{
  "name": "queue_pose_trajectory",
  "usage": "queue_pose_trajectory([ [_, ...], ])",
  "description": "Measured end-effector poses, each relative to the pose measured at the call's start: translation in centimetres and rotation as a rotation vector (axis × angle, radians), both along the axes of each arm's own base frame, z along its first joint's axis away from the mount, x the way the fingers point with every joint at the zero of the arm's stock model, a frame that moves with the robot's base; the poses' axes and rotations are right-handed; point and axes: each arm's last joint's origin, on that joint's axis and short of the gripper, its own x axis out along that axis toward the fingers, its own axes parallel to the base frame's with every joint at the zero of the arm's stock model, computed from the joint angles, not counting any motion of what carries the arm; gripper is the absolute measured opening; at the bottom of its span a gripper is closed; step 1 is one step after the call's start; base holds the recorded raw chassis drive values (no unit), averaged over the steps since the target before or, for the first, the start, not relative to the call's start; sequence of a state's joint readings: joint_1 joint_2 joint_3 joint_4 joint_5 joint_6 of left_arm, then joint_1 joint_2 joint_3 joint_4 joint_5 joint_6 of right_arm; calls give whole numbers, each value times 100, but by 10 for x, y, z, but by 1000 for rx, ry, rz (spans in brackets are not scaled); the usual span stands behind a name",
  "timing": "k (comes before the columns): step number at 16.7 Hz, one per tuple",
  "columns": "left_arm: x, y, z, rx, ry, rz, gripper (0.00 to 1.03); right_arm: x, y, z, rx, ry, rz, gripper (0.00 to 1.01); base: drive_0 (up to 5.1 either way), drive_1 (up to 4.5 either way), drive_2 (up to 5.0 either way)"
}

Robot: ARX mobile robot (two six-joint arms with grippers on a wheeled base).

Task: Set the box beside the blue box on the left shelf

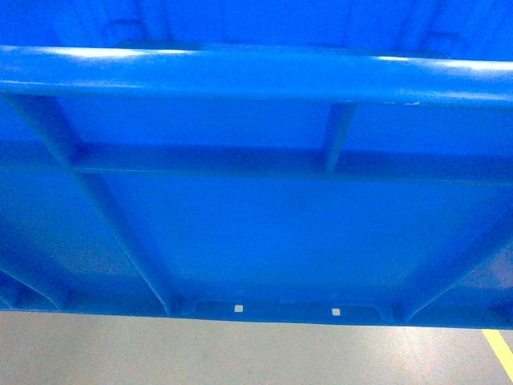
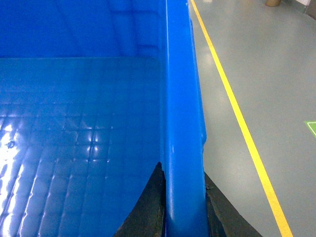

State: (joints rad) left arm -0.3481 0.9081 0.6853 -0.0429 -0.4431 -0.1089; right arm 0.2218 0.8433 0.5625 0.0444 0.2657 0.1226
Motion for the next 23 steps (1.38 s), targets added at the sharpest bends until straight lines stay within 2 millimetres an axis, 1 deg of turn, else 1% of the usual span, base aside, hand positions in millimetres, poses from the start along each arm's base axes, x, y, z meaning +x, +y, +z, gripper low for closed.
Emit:
queue_pose_trajectory([
  [23,0,0,0,-2,1,-5,9,0,0,0,-1,2,-1,10,4,433,-425],
])
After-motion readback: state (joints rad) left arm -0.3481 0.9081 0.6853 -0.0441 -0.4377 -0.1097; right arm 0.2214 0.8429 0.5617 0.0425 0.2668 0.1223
